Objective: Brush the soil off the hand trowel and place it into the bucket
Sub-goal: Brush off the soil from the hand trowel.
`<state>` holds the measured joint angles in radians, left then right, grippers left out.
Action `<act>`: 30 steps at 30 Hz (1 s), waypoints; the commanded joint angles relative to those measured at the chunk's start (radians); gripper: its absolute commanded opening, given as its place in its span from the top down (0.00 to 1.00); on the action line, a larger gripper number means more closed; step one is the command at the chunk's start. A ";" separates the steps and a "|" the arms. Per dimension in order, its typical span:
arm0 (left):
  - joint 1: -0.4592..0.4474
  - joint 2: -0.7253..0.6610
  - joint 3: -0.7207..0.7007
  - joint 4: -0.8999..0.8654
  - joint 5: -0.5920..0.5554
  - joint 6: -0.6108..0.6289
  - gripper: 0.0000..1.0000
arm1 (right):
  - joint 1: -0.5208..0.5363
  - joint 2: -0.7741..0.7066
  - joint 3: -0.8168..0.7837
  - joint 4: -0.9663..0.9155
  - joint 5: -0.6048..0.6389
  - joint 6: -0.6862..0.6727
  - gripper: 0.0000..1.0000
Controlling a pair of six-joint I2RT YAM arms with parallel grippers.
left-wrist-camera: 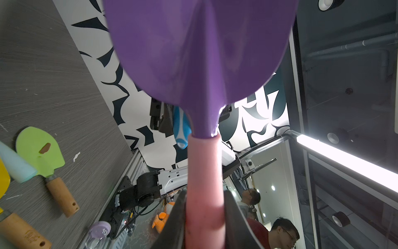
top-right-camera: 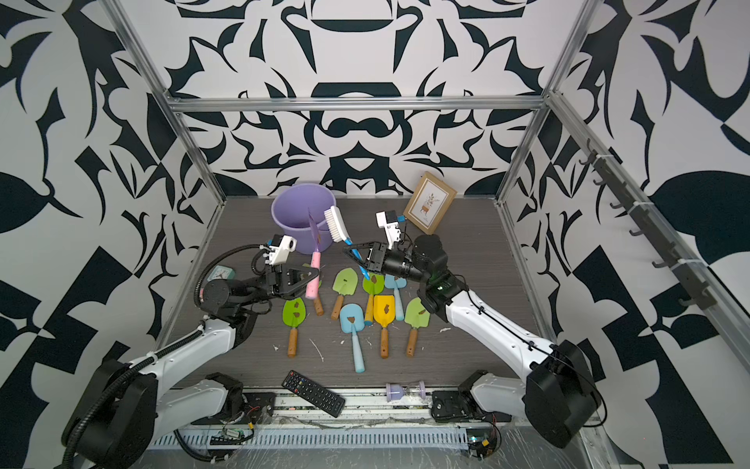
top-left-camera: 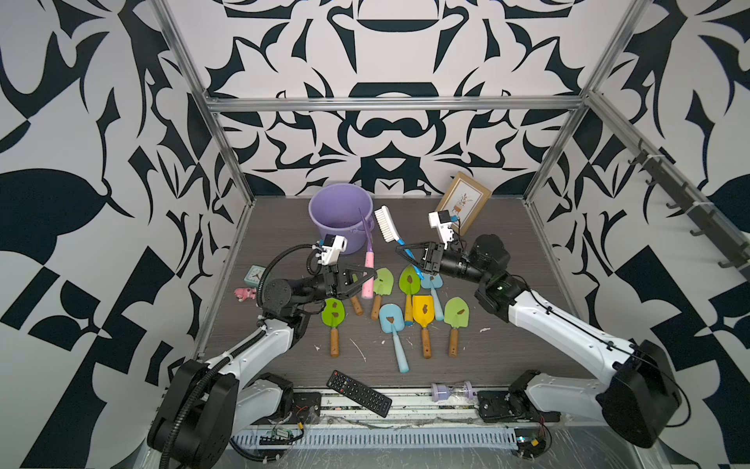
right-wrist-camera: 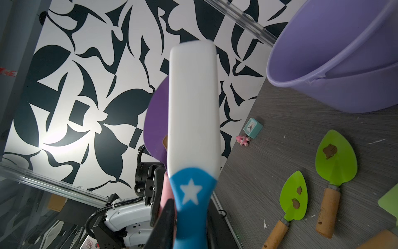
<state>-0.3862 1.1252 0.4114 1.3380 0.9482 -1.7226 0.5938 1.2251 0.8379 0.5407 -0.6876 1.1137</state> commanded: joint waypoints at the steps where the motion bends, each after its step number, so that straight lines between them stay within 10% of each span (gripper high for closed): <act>1: 0.003 -0.045 -0.036 0.002 -0.006 0.033 1.00 | 0.016 -0.038 -0.008 0.079 0.003 0.007 1.00; 17: 0.003 -0.056 -0.079 0.019 -0.053 0.047 1.00 | 0.202 0.072 -0.070 0.143 0.146 -0.017 1.00; 30: 0.008 -0.068 -0.085 -0.017 -0.036 0.064 1.00 | 0.153 -0.036 0.015 -0.235 0.186 -0.191 1.00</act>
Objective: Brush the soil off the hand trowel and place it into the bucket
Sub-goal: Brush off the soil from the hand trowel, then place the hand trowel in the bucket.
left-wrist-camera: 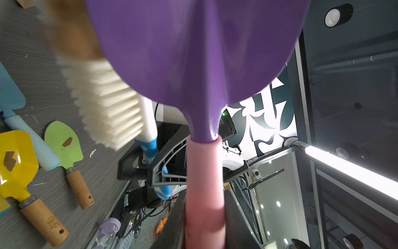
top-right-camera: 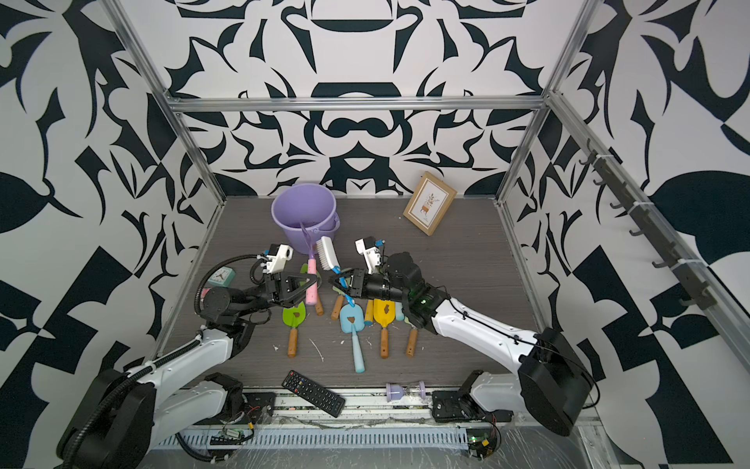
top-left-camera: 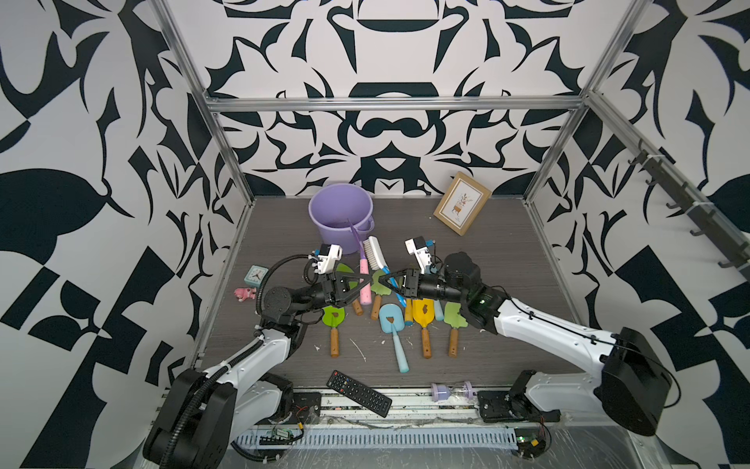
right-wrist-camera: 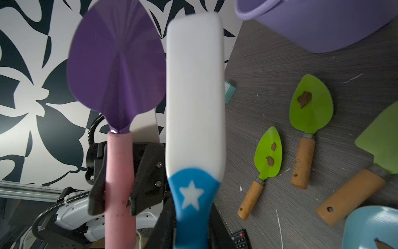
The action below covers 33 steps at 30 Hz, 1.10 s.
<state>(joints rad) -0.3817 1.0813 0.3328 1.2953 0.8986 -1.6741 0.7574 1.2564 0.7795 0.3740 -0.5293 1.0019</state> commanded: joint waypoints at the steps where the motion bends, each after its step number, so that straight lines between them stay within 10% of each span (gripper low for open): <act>1: 0.005 -0.022 -0.008 0.026 0.013 0.016 1.00 | -0.011 -0.078 0.085 -0.097 0.035 -0.099 1.00; 12: 0.005 -0.001 0.005 -0.056 0.030 0.060 1.00 | -0.001 -0.003 0.150 -0.141 0.007 -0.148 1.00; 16: 0.005 -0.095 0.113 -0.655 0.046 0.359 1.00 | -0.002 0.022 0.165 -0.342 0.103 -0.251 1.00; 20: 0.005 -0.213 0.367 -1.555 -0.208 0.891 1.00 | -0.003 -0.024 0.162 -0.453 0.205 -0.313 1.00; 33: 0.015 0.051 0.921 -2.111 -0.575 1.241 1.00 | -0.010 -0.036 0.194 -0.595 0.338 -0.391 1.00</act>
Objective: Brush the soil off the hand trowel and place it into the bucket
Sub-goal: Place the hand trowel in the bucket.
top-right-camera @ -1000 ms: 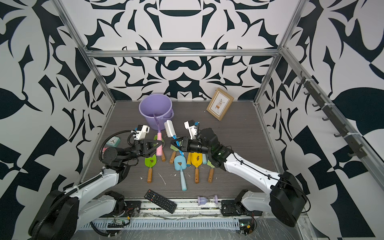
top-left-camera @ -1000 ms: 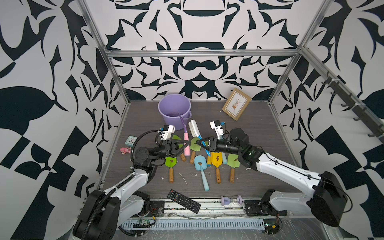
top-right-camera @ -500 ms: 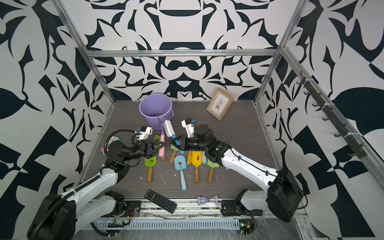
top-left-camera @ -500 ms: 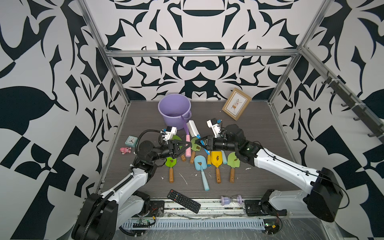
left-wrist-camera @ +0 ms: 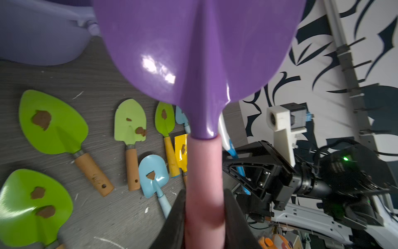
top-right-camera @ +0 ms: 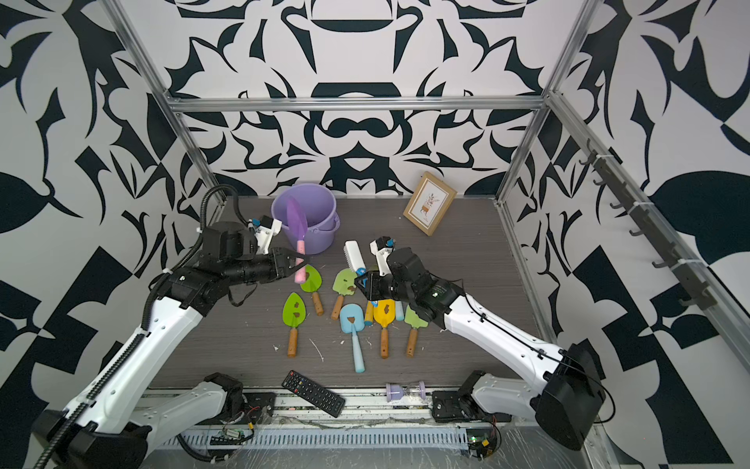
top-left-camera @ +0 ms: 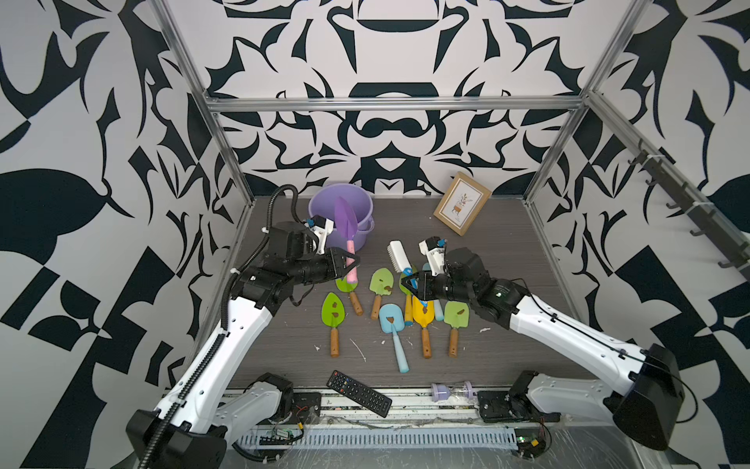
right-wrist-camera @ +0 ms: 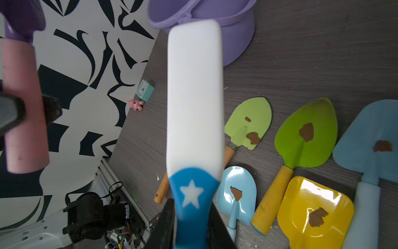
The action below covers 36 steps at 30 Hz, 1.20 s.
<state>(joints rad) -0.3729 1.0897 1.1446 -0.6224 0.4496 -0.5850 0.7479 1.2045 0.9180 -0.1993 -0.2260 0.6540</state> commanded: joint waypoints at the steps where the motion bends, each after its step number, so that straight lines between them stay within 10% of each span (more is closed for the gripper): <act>1: 0.009 0.072 0.154 -0.232 -0.139 0.177 1.00 | 0.000 0.023 0.056 -0.021 0.035 -0.045 1.00; 21: 0.138 0.793 0.985 -0.765 -0.163 0.420 1.00 | -0.005 -0.009 0.011 0.050 -0.002 -0.090 1.00; 36: 0.178 1.006 1.150 -0.804 -0.283 0.422 0.92 | -0.012 -0.019 -0.014 0.069 -0.027 -0.096 1.00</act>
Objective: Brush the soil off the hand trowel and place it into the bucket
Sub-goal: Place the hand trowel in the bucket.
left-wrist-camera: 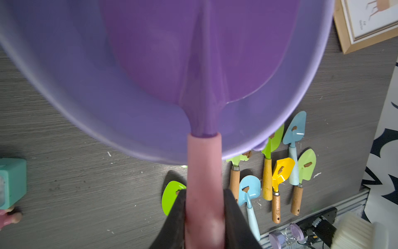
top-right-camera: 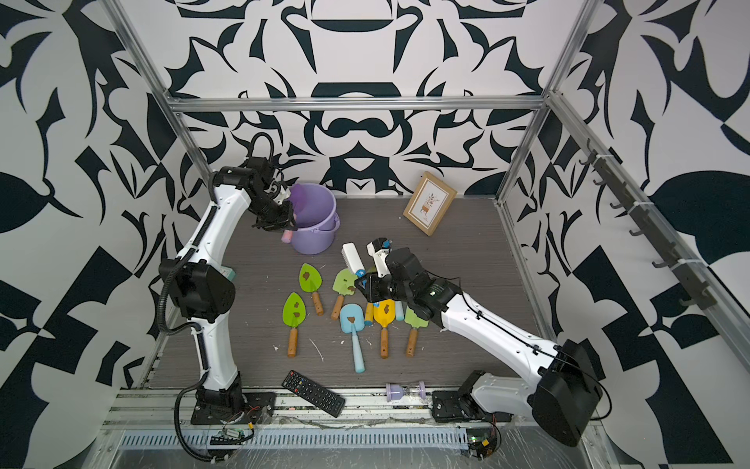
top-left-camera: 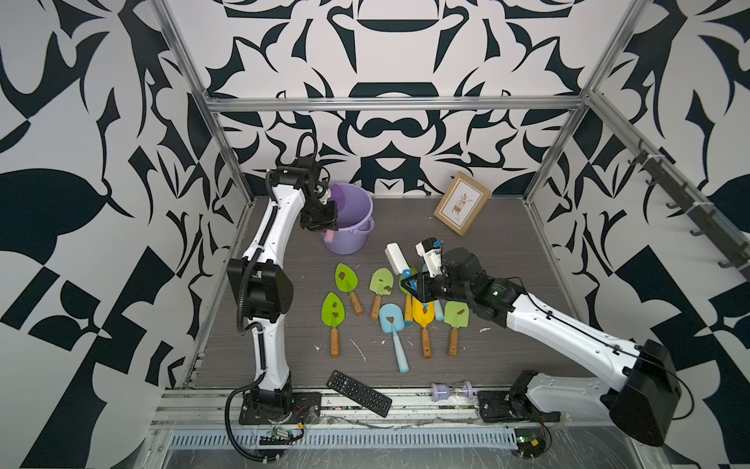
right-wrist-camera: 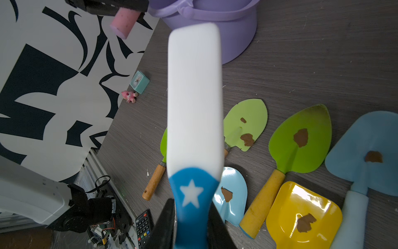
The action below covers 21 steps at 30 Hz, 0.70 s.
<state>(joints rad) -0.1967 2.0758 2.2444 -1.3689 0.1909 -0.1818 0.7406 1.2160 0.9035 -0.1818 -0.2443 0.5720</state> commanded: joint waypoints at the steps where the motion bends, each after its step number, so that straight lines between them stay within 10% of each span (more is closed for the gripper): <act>1: 0.002 0.035 0.066 -0.061 -0.043 0.019 0.90 | -0.004 -0.034 -0.002 0.050 -0.006 -0.014 1.00; 9: 0.002 0.081 0.141 -0.064 -0.067 0.027 0.51 | -0.004 -0.037 -0.011 0.048 -0.001 -0.010 1.00; 18: -0.002 0.041 0.159 -0.019 -0.052 0.020 0.47 | -0.004 0.006 0.025 0.037 -0.011 -0.015 1.00; 21: -0.035 -0.071 0.056 0.070 -0.090 0.010 0.21 | -0.004 0.016 0.044 0.019 -0.010 -0.028 1.00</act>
<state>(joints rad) -0.2050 2.1212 2.3531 -1.3300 0.1219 -0.1715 0.7391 1.2285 0.8925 -0.1829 -0.2474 0.5701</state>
